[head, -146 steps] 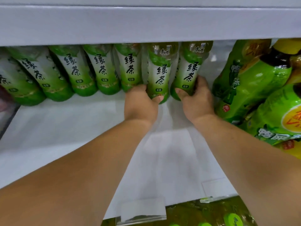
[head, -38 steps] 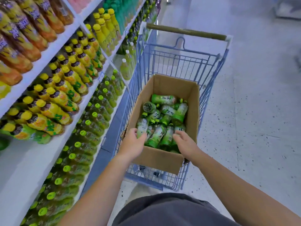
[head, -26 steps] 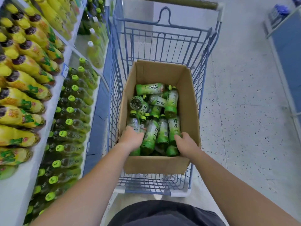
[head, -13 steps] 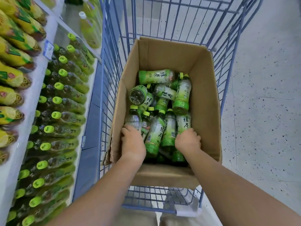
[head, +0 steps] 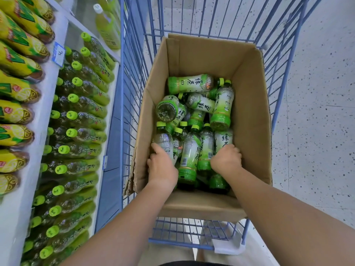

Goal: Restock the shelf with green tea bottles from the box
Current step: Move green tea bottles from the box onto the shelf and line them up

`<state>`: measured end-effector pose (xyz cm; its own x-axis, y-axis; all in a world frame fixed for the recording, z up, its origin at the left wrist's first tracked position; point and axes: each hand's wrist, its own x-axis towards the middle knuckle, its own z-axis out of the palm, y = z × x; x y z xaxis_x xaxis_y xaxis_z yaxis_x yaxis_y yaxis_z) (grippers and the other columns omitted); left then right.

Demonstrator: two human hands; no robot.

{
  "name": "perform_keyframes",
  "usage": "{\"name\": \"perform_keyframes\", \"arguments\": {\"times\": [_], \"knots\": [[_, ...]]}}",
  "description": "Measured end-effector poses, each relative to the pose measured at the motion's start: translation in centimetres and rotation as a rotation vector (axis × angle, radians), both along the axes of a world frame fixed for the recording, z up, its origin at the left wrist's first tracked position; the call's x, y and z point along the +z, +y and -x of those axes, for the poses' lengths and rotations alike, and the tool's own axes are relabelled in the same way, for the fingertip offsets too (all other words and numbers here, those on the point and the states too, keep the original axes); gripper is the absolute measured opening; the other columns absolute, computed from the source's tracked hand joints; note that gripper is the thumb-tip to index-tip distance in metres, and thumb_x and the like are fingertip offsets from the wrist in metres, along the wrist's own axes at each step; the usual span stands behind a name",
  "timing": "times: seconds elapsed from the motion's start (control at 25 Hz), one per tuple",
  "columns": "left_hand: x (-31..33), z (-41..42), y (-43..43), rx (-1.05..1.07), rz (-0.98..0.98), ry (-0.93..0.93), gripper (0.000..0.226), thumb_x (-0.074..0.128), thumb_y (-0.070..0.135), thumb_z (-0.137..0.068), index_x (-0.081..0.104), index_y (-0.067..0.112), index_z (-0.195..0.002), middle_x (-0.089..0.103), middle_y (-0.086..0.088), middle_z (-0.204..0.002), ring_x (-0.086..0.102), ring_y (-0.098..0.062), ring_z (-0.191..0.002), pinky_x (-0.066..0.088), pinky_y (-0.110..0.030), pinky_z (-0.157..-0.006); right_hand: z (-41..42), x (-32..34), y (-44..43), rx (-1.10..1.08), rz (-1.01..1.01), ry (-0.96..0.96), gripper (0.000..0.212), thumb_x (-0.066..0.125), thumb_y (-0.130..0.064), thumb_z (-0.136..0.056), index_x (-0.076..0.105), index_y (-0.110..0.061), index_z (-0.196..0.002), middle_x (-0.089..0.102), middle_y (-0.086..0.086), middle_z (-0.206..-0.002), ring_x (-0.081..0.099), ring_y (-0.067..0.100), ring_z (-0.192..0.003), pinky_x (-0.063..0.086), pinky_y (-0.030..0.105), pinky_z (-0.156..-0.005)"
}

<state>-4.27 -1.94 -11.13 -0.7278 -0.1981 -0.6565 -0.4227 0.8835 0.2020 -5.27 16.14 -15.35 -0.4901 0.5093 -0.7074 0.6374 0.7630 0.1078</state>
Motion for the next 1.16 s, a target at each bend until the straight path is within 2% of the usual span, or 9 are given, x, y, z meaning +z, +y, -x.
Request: {"name": "perform_keyframes", "arguments": {"times": [0.16,0.28,0.36,0.52,0.64,0.8,0.88,1.0,1.16], "knots": [[-0.3,0.0,-0.1,0.076,-0.082,-0.016,0.098,0.072,0.014,-0.091,-0.003,0.002,-0.154,0.027,-0.023,-0.151,0.045,-0.04,-0.132,0.042,-0.042,-0.106,0.0,-0.3,0.1,-0.065,-0.009,0.091,0.066,0.073,-0.03,-0.09,0.032,-0.001,-0.133,0.052,0.022,-0.139,0.049,0.037,-0.13,0.047,0.041,-0.097],[-0.4,-0.2,-0.1,0.08,-0.091,0.006,0.099,0.075,0.012,-0.089,0.001,0.003,-0.154,0.024,-0.022,-0.151,0.05,-0.04,-0.129,0.046,-0.041,-0.104,0.6,-0.1,0.0,-0.11,-0.016,0.069,0.081,0.079,-0.037,-0.083,0.033,0.0,-0.137,0.047,0.023,-0.143,0.047,0.037,-0.133,0.045,0.042,-0.103],[-0.5,-0.1,-0.5,0.083,-0.104,-0.012,0.092,0.08,0.014,-0.084,0.017,0.002,-0.15,0.031,-0.021,-0.147,0.049,-0.04,-0.128,0.044,-0.042,-0.105,0.8,0.0,0.2,-0.166,0.014,0.044,0.087,0.081,-0.043,-0.077,0.037,0.0,-0.14,0.046,0.022,-0.143,0.049,0.036,-0.13,0.045,0.041,-0.102],[-0.1,0.3,-0.8,0.153,-0.198,-0.094,0.062,0.087,0.027,-0.071,0.056,0.007,-0.121,0.055,-0.016,-0.125,0.06,-0.032,-0.107,0.053,-0.038,-0.094,-1.2,0.6,0.6,-0.464,0.273,0.024,0.076,0.079,-0.031,-0.071,0.049,0.0,-0.134,0.051,0.018,-0.132,0.054,0.03,-0.107,0.052,0.035,-0.082],[0.5,0.4,-0.8,0.243,-0.301,-0.129,0.07,0.087,0.028,-0.067,0.052,0.006,-0.124,0.062,-0.011,-0.119,0.063,-0.03,-0.104,0.056,-0.04,-0.087,-3.4,1.4,0.9,-0.698,0.419,0.09,0.086,0.081,-0.022,-0.065,0.042,0.002,-0.138,0.054,0.016,-0.126,0.055,0.03,-0.105,0.046,0.034,-0.079],[1.5,0.3,-1.1,0.317,-0.416,-0.14,0.078,0.085,0.029,-0.069,0.033,0.01,-0.124,0.055,-0.009,-0.119,0.057,-0.029,-0.106,0.051,-0.04,-0.09,-4.6,3.3,1.2,-0.78,0.561,0.092,0.086,0.085,-0.02,-0.059,0.048,-0.001,-0.134,0.061,0.018,-0.124,0.064,0.035,-0.108,0.055,0.047,-0.095],[2.2,0.6,-1.2,0.308,-0.475,-0.156,0.073,0.086,0.026,-0.068,0.037,0.011,-0.12,0.058,-0.008,-0.116,0.059,-0.027,-0.103,0.052,-0.039,-0.089,-4.9,4.5,1.4,-0.771,0.616,0.116,0.078,0.089,-0.019,-0.063,0.048,-0.003,-0.127,0.063,0.014,-0.117,0.066,0.03,-0.101,0.059,0.044,-0.085],[3.9,1.0,-1.4,0.248,-0.553,-0.155,0.047,0.084,0.024,-0.067,0.064,0.009,-0.107,0.072,-0.01,-0.105,0.068,-0.031,-0.101,0.058,-0.045,-0.09,-5.3,6.3,1.6,-0.761,0.711,0.231,0.059,0.089,-0.015,-0.07,0.054,-0.007,-0.118,0.07,0.013,-0.103,0.072,0.026,-0.084,0.06,0.033,-0.058],[6.4,0.9,-1.7,0.261,-0.63,-0.167,0.067,0.076,0.043,-0.064,0.06,0.011,-0.122,0.067,-0.008,-0.116,0.065,-0.028,-0.107,0.053,-0.05,-0.098,-5.7,9.7,1.4,-0.688,0.74,0.385,0.04,0.076,-0.037,-0.087,0.057,-0.017,-0.116,0.068,0.002,-0.1,0.07,0.013,-0.078,0.052,0.018,-0.047]]}}
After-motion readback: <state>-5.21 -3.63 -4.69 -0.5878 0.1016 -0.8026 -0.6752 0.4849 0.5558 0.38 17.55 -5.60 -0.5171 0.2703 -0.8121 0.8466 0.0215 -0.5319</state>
